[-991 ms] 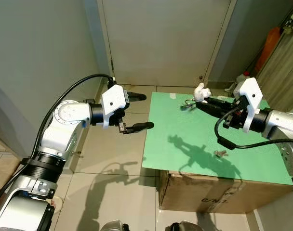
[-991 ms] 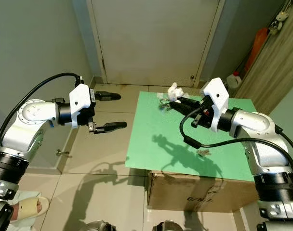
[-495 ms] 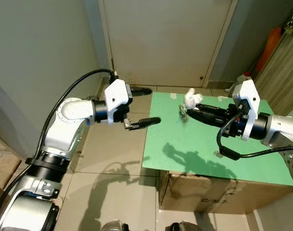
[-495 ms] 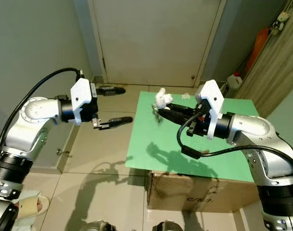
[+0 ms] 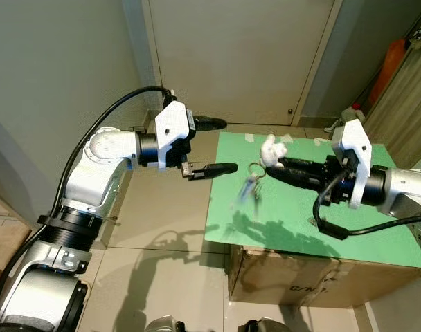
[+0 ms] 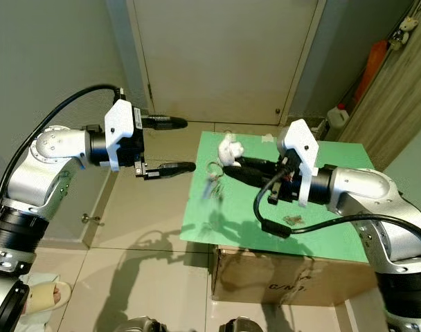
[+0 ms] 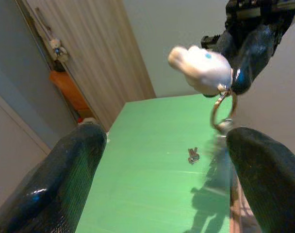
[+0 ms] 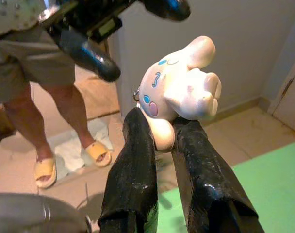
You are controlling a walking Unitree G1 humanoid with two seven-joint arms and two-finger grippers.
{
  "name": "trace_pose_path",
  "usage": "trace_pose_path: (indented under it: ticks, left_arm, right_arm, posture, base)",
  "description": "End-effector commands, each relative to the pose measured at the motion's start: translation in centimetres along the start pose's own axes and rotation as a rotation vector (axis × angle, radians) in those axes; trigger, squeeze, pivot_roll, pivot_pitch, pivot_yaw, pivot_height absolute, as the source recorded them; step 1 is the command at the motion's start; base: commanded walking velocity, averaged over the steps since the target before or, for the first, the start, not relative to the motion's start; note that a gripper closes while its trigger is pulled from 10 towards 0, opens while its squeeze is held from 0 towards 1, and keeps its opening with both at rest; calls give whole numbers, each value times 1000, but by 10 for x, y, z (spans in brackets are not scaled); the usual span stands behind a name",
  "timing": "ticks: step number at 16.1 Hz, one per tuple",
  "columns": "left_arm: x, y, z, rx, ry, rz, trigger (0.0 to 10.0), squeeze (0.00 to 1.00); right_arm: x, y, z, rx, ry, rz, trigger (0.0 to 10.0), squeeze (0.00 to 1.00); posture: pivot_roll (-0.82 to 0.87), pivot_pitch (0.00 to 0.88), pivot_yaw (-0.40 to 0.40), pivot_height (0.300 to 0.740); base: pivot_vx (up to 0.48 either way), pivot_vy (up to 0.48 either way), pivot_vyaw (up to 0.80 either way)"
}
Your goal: Hang keys on a hook
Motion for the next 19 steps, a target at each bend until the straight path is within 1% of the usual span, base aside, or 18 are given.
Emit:
trace_pose_path:
  ticks: [1, 3, 4, 6, 7, 8, 10, 11, 13, 17, 19]
  left_arm:
    - [7, -4, -1, -33, -21, 25, 10000, 0]
    - [9, -8, 4, -64, 1, 60, 10000, 0]
    - [9, -10, 6, -77, 35, 79, 10000, 0]
    - [7, -12, 10, -83, 60, 88, 10000, 0]
    - [1, -14, 17, -88, 80, 88, 10000, 0]
    - [-1, -16, 21, -86, 95, 93, 10000, 0]
    - [0, -18, 20, -71, 121, 112, 10000, 0]
    - [0, -18, 20, -67, 134, 119, 10000, 0]
    - [-2, -18, 20, -42, 181, 138, 10000, 0]
    - [-2, -18, 23, -34, 195, 151, 10000, 0]
    - [-3, -16, 23, -30, 192, 142, 10000, 0]
  right_arm:
    - [1, 0, -5, 22, 39, -22, 0, 0]
    - [3, -4, -8, 39, 49, -24, 0, 0]
    - [4, -8, -10, 50, 51, -22, 0, 0]
    - [3, -10, -10, 54, 51, -23, 0, 0]
    - [-1, -13, -10, 57, 44, -27, 0, 0]
    - [-4, -15, -11, 59, 40, -31, 0, 0]
    - [-5, -19, -9, 49, 38, -25, 0, 0]
    - [-4, -21, -7, 39, 39, -17, 0, 0]
    - [7, -25, 2, -7, 44, 38, 0, 0]
    - [12, -24, 11, -55, 51, 71, 0, 0]
    - [14, -22, 16, -75, 53, 77, 0, 0]
  posture:
    - [-97, 31, 24, 740]
    - [-100, 35, 26, 740]
    - [-103, 39, 32, 740]
    - [-104, 40, 33, 740]
    - [-106, 41, 30, 740]
    - [-105, 42, 28, 740]
    - [-104, 43, 30, 740]
    - [-103, 43, 30, 740]
    - [-103, 42, 29, 740]
    - [-102, 42, 28, 740]
    - [-100, 41, 27, 740]
  base:
    - [0, 0, 0]
    - [0, 0, 0]
    - [0, 0, 0]
    - [0, 0, 0]
    - [0, 0, 0]
    - [0, 0, 0]
    - [0, 0, 0]
    - [0, 0, 0]
    - [0, 0, 0]
    - [0, 0, 0]
    - [0, 0, 0]
Point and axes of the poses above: a point about 5 cm out from each wrist's last joint towards the gripper, its own y axis pointing back from the gripper into the wrist, its own x axis along the axis of the wrist's last joint, z = x × y, the point moved 3 cm from there along -y, pointing out of the wrist towards the gripper, and after that the axes turned 6 degrees about -y, right-handed, at the moved point
